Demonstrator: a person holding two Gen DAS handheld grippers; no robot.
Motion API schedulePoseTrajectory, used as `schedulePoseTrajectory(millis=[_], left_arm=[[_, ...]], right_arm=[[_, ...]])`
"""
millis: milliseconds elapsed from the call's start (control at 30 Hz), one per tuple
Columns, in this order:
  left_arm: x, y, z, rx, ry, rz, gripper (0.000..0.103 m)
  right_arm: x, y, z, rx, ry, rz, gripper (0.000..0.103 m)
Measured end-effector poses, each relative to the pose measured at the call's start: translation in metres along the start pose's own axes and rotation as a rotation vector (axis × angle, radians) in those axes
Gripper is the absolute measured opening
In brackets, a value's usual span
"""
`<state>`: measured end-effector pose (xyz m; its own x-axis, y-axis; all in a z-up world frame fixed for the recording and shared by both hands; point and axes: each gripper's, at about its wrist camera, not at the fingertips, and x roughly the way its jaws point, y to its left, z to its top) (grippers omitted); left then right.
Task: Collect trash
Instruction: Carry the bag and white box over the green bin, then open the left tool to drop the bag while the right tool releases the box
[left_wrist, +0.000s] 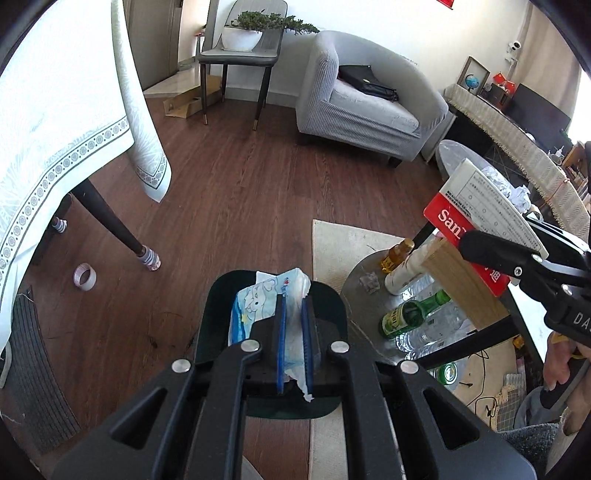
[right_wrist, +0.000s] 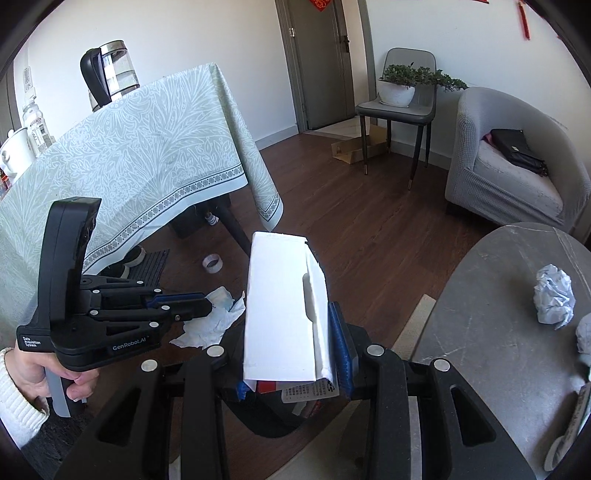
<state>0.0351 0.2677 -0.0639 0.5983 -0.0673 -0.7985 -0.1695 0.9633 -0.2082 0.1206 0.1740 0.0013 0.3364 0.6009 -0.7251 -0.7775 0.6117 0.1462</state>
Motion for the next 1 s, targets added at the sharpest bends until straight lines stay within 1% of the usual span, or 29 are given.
schedulePoseTrajectory(millis=[267,500,733,1000], left_arm=[[0.025,0.025,-0.01,-0.006,0.107,0.02,0.009],[0.046,0.052,-0.022,-0.041,0.194,0.026,0.01],[0.05,0.062,-0.028,-0.052,0.213,0.017,0.01],[0.032,0.055,-0.019,-0.046,0.156,-0.003,0.012]], right_arm=[[0.042,0.018,0.003,-0.012,0.085,-0.014,0.036],[0.079,0.035,0.003,-0.026,0.161,-0.013,0.036],[0.109,0.044,-0.002,-0.036,0.225,-0.011,0.036],[0.141,0.045,-0.015,-0.025,0.308,-0.011,0.036]])
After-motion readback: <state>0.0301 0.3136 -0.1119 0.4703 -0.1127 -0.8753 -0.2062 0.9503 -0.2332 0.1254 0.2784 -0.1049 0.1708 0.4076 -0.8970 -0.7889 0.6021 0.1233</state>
